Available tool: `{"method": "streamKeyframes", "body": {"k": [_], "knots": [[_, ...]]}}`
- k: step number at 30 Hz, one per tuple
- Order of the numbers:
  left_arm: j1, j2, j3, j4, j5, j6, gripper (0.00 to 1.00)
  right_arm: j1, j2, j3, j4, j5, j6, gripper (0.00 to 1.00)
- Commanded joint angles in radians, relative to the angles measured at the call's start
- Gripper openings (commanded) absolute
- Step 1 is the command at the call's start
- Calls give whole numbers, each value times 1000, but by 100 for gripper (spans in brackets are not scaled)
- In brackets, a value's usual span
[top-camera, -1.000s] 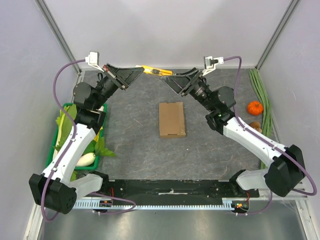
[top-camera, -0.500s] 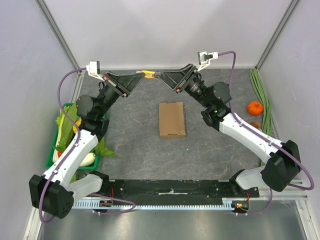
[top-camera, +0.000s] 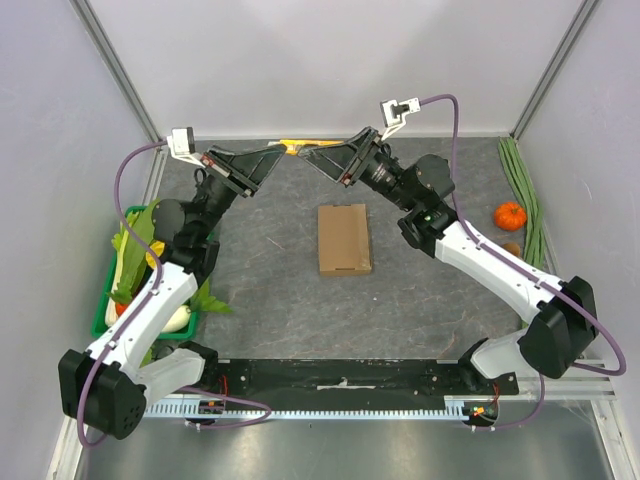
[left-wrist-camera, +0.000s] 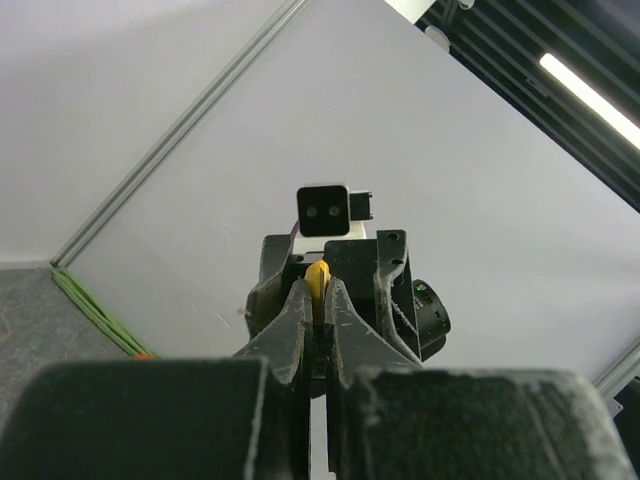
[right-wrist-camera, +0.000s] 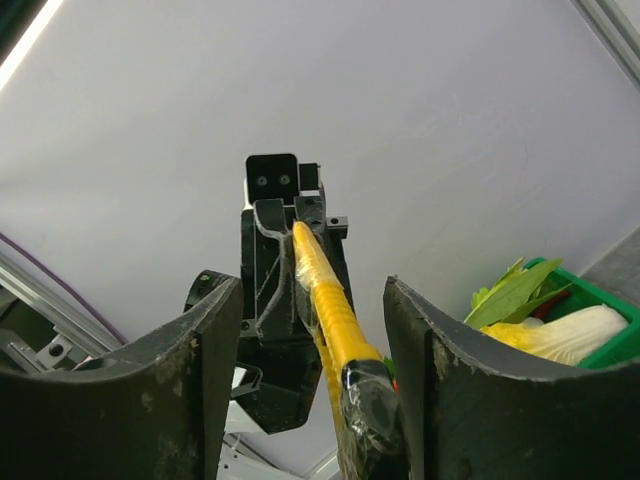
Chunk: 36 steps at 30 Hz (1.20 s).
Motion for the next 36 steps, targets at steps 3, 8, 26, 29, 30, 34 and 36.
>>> {"method": "streamKeyframes", "body": {"k": [3, 8, 26, 29, 30, 34, 36], "knots": [[-27, -21, -33, 114, -39, 11, 2, 17, 11, 40, 13, -3, 8, 62], [-50, -32, -58, 123, -56, 22, 2, 17, 11, 41, 26, 9, 6, 55], [-64, -101, -122, 30, -112, 43, 2, 17, 28, 47, 10, 11, 26, 15], [-63, -111, -121, -12, -116, 46, 5, 17, 25, 47, -14, 8, 22, 1], [-61, -118, -107, -32, -121, 48, 15, 17, 17, 44, -31, 8, 9, 0], [-47, -127, -56, -147, -87, 115, 70, 12, -14, 35, -144, 51, -59, 0], [-38, -136, -26, -247, -64, 166, 77, 8, -50, 29, -241, 77, -130, 0]]}}
